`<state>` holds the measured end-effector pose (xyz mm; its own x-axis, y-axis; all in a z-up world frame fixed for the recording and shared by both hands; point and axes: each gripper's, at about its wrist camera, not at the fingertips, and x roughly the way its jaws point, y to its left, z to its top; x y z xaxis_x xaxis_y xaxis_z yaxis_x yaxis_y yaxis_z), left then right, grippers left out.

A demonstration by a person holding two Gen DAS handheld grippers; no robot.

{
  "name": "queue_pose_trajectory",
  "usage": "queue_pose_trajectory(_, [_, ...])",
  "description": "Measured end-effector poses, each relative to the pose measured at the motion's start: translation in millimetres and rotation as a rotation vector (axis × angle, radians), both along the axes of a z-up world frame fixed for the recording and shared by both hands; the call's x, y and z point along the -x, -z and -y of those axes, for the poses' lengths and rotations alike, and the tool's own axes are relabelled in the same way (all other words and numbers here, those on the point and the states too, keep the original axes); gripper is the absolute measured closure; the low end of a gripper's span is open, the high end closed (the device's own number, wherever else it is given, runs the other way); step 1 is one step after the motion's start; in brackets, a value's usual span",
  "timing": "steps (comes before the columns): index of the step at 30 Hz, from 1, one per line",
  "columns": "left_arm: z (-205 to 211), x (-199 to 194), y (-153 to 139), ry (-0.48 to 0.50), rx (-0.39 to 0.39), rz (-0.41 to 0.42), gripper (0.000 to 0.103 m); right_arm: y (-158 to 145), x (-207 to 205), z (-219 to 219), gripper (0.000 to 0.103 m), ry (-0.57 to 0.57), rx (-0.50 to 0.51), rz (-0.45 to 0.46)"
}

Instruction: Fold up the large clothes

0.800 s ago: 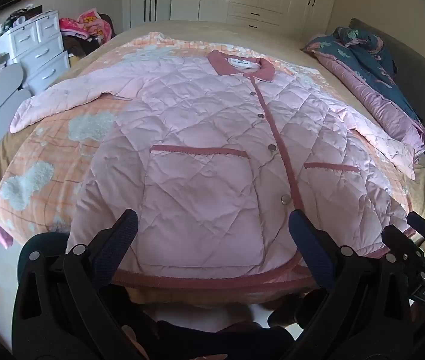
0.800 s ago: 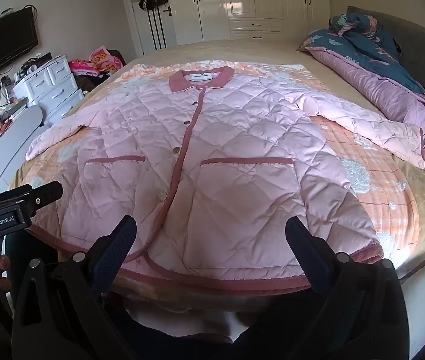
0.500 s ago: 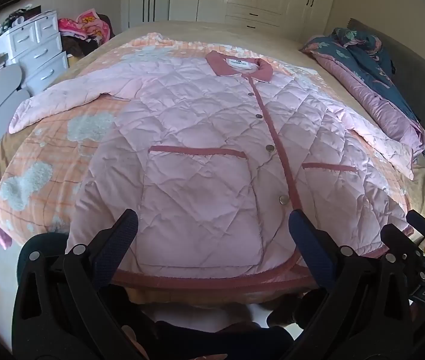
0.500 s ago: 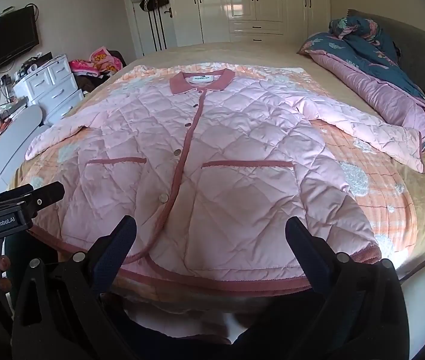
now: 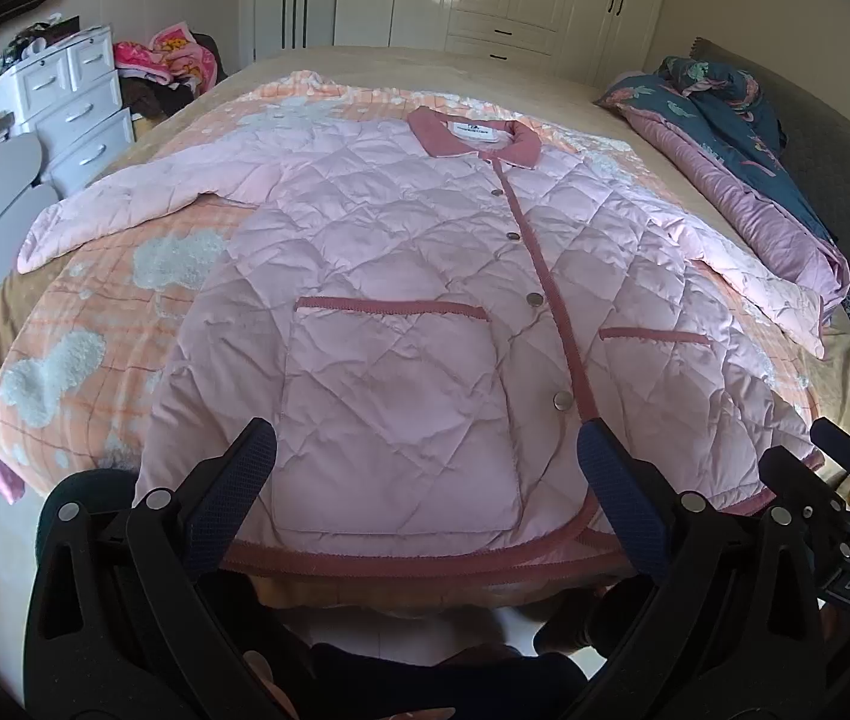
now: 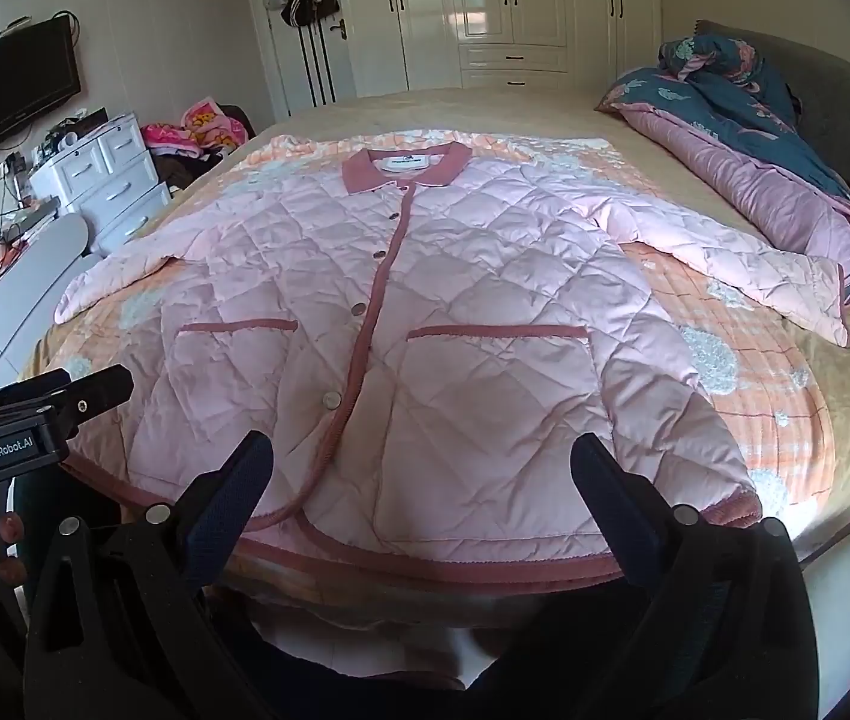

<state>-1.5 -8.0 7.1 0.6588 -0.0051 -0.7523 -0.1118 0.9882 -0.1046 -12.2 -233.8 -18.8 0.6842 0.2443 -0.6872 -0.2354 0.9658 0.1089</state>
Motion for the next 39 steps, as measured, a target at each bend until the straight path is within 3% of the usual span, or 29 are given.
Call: queue_pose_trajectory(39, [-1.5, -2.7, -2.9, 0.014, 0.007, 0.009, 0.009, 0.9, -3.6, -1.8, 0.004, -0.003, -0.002, -0.008])
